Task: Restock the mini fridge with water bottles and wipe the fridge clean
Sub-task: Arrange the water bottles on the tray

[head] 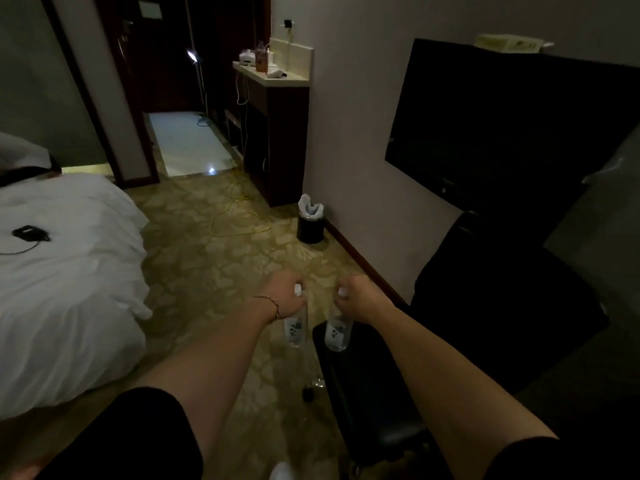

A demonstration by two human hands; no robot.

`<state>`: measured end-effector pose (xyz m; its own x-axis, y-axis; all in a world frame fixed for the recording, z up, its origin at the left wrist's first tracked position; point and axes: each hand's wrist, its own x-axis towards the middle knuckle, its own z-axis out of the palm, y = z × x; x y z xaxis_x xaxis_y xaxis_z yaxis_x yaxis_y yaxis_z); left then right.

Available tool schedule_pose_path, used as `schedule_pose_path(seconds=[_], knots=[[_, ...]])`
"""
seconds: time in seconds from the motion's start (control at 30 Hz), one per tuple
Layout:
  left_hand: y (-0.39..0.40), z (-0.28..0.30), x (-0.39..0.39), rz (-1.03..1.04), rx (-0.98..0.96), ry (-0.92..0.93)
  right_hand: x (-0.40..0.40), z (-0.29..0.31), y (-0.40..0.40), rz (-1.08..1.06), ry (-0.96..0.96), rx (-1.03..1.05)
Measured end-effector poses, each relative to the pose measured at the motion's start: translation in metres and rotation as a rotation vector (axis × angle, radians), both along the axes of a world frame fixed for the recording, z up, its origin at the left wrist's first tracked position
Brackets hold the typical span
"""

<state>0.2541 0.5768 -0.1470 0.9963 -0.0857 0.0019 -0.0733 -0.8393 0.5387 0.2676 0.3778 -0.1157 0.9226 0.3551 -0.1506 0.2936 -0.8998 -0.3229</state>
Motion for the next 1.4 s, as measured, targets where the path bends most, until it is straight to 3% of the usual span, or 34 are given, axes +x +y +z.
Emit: schedule_pose_path(seconds=[0.57,0.87,1.17,1.4], knots=[[0.159,0.003,0.477,-0.026,0.068,-0.053,0.478,-0.014,0.159,-0.015,-0.059,0.031],[0.211,-0.003,0.728,-0.095,0.094,-0.027,0.716,-0.019,0.214,-0.128,0.009,0.099],[0.218,-0.062,0.979,-0.091,0.101,0.076,0.969,-0.080,0.218,-0.155,0.071,0.079],[0.207,-0.118,1.161,0.024,0.065,0.156,1.158,-0.129,0.212,-0.141,0.086,0.059]])
